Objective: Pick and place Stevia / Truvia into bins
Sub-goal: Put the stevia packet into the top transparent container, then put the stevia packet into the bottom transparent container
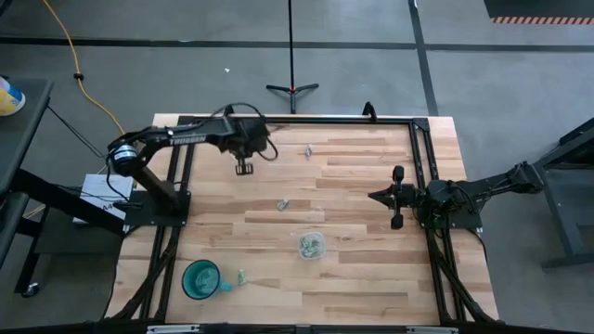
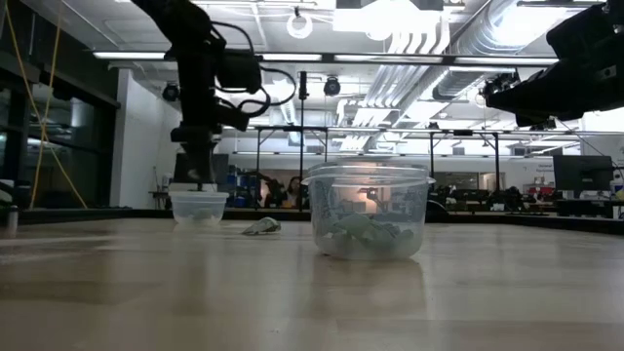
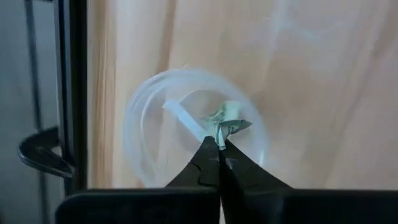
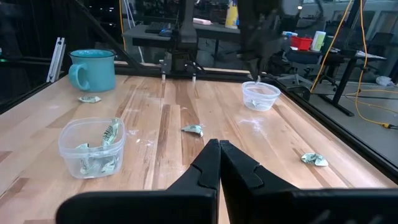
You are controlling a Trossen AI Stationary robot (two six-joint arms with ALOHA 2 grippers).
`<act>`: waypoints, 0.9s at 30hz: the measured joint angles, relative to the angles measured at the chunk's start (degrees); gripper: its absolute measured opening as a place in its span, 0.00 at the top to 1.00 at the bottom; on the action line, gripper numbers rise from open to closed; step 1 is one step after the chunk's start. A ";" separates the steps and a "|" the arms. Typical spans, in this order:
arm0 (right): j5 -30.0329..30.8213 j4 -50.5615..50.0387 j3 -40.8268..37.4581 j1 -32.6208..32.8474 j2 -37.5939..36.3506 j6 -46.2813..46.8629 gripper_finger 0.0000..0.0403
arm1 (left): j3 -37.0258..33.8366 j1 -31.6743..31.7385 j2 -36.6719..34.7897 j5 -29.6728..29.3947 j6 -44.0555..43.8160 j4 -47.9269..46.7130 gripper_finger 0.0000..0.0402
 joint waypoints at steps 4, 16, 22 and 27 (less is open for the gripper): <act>0.00 -0.05 0.00 0.01 0.00 0.01 1.00 | 0.00 4.09 0.00 1.02 -1.06 1.28 0.78; 0.00 -1.44 0.00 0.01 0.00 0.01 1.00 | 0.00 0.89 -0.04 30.27 -13.71 7.20 0.36; 0.00 -1.73 0.00 0.01 0.00 0.01 1.00 | -0.01 -16.60 1.43 22.79 -20.20 11.88 0.36; 0.00 -1.75 0.00 0.00 0.00 0.01 1.00 | -0.02 -26.80 2.95 13.22 -27.75 15.97 0.39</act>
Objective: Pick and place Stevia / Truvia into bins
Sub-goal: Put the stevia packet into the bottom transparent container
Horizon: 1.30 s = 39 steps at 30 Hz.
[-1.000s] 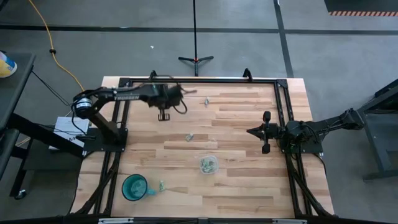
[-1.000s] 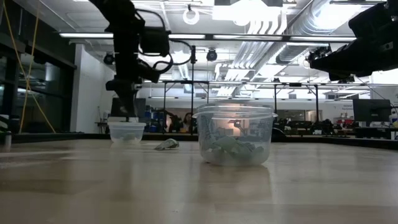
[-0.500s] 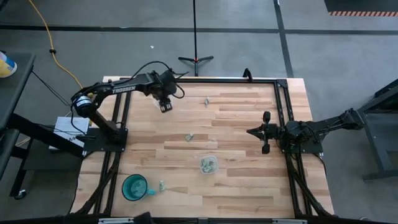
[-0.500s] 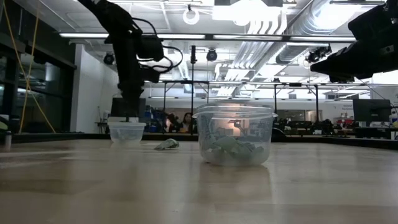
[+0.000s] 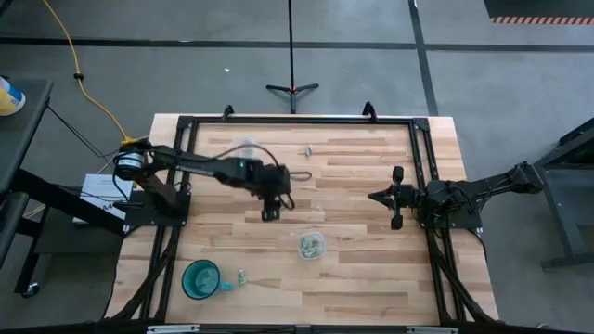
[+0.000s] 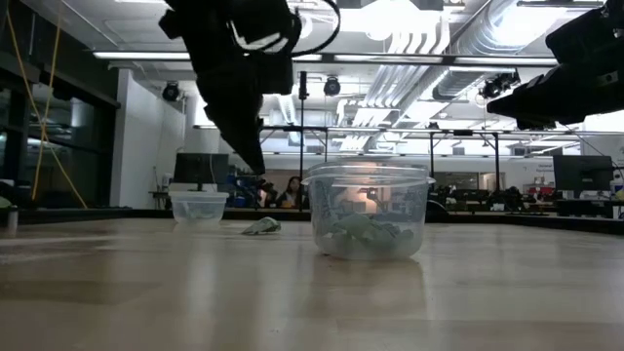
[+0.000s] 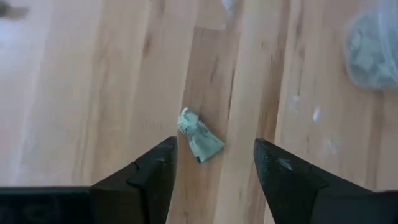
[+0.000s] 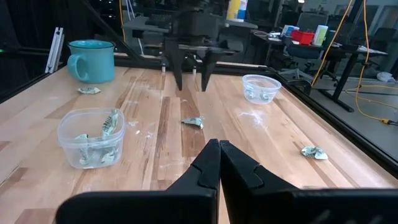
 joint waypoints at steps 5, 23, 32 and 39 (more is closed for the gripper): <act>-0.24 -0.38 0.00 -0.01 0.00 0.17 1.00 | 0.03 -2.64 1.36 -10.20 -11.16 -0.18 0.40; -1.09 -1.82 0.00 0.01 0.76 1.18 1.00 | 0.28 -2.48 13.86 -7.37 -12.37 6.13 0.42; -1.07 -1.80 0.00 0.01 0.76 1.05 1.00 | 3.16 -2.41 14.00 -4.52 0.76 -1.00 0.90; -1.04 -1.79 0.00 0.01 0.79 1.04 1.00 | 14.67 4.86 11.37 -15.56 4.43 -28.54 0.89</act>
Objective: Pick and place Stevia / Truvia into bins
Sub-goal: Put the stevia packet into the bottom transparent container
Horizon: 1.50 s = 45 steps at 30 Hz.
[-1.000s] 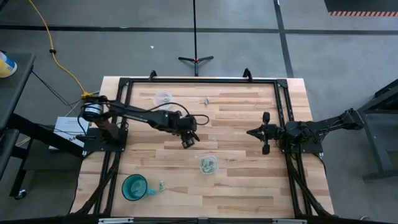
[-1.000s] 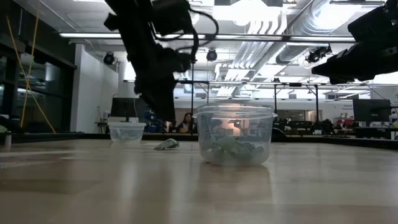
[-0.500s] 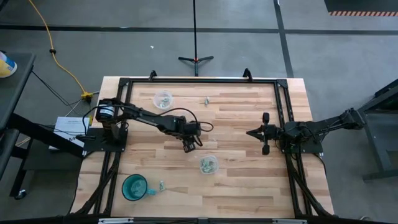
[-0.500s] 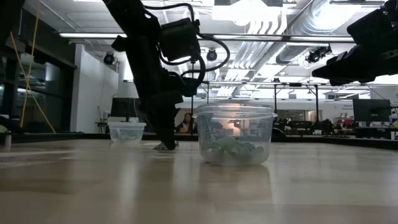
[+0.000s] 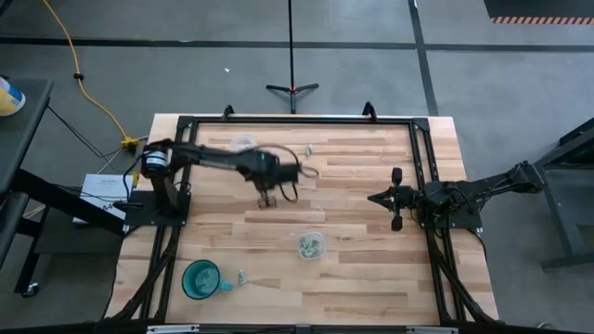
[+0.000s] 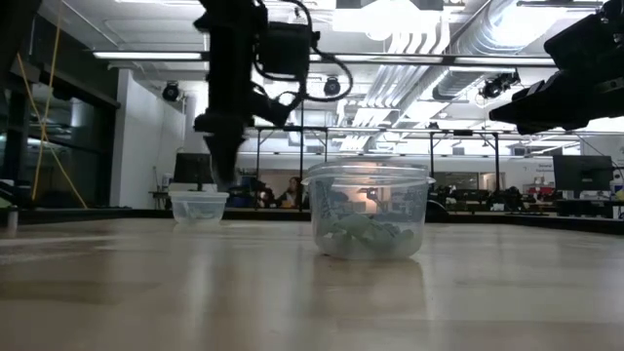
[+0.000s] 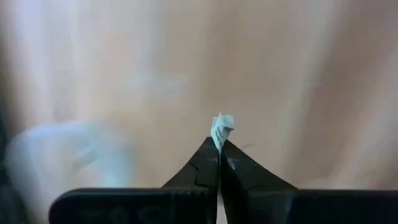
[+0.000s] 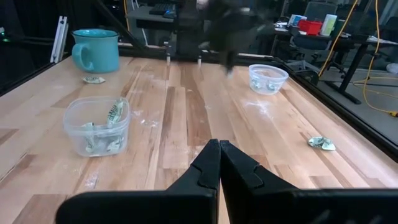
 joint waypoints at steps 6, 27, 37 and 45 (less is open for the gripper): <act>-0.05 -0.08 0.00 0.00 0.33 -0.01 1.00 | 3.07 12.74 -3.00 -0.77 4.85 -5.58 0.94; -0.07 -0.30 0.00 0.00 0.92 0.45 1.00 | -1.23 30.50 -2.95 8.28 11.61 0.29 0.53; -0.07 -0.36 0.00 0.00 0.94 0.43 1.00 | -0.21 21.07 -1.37 26.56 18.23 36.74 0.25; -0.13 -0.51 0.02 0.00 1.13 0.33 1.00 | -0.48 18.23 5.60 21.21 17.25 43.49 0.27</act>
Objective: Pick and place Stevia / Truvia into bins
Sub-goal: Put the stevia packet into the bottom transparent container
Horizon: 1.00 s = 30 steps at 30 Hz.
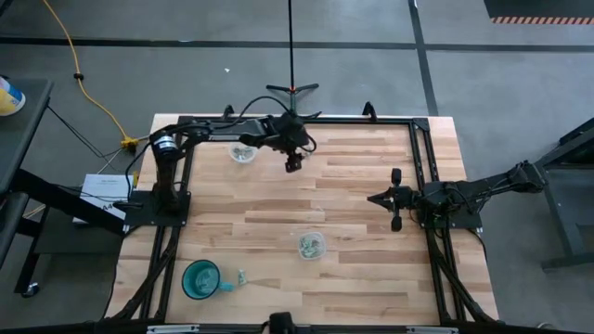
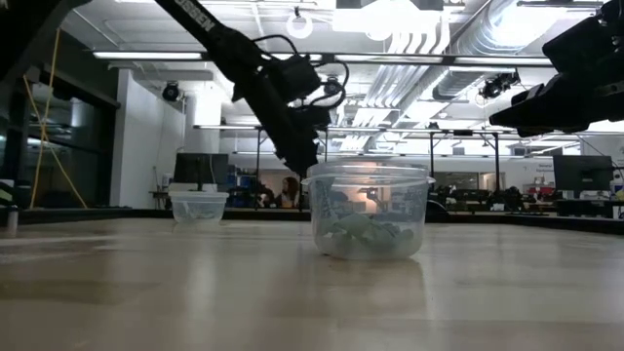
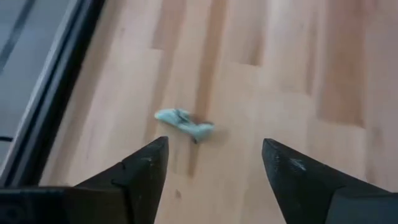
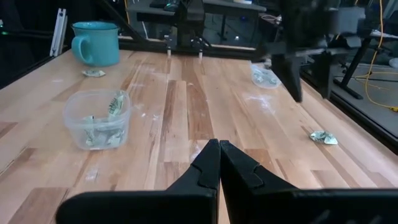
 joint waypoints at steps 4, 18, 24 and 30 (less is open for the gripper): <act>0.04 0.10 0.00 0.00 -0.02 -0.19 1.00 | 0.06 1.22 1.80 2.62 -4.45 2.23 0.28; 0.08 0.17 0.00 0.00 -0.02 -0.34 1.00 | 15.55 3.16 10.35 4.73 -22.11 -10.75 0.28; 0.09 0.10 0.00 -0.01 -0.02 -0.34 1.00 | 20.93 3.30 13.93 4.23 -24.58 -18.56 0.28; 0.08 0.03 0.00 0.00 -0.02 -0.34 1.00 | 21.87 3.30 16.35 4.93 -29.29 -17.73 0.28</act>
